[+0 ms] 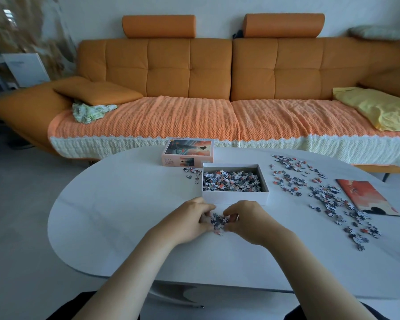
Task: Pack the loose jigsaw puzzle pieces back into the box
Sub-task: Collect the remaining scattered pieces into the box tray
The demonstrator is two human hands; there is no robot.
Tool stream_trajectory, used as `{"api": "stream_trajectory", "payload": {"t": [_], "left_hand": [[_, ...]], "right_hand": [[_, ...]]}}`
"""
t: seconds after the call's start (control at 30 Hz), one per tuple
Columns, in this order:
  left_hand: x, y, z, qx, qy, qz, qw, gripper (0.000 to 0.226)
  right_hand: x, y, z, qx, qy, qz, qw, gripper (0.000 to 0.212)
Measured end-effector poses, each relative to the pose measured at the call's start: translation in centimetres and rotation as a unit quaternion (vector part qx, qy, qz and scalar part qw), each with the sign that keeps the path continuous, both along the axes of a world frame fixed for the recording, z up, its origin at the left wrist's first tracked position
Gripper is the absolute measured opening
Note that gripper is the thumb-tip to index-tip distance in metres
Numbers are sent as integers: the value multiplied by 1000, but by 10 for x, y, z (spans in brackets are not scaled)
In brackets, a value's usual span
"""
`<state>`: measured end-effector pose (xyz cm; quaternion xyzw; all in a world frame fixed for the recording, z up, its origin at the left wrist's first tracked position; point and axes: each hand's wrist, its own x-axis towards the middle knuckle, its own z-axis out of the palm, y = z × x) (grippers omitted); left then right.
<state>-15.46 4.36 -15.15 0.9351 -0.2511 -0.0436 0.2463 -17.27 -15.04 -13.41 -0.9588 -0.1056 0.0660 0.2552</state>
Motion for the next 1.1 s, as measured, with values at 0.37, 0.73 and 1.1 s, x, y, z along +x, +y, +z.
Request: {"api": "stream_trajectory", "payload": {"t": [0.37, 0.73, 1.1], "left_hand": [[0, -3, 7, 1, 39, 7, 999, 29], [-5, -9, 6, -2, 19, 19, 1000, 19], [-3, -12, 4, -42, 30, 50, 997, 18]], "right_hand": [[5, 10, -1, -10, 17, -5, 1000, 16], [0, 19, 1, 15, 13, -12, 1000, 26], [3, 18, 5, 19, 32, -8, 999, 7]]}}
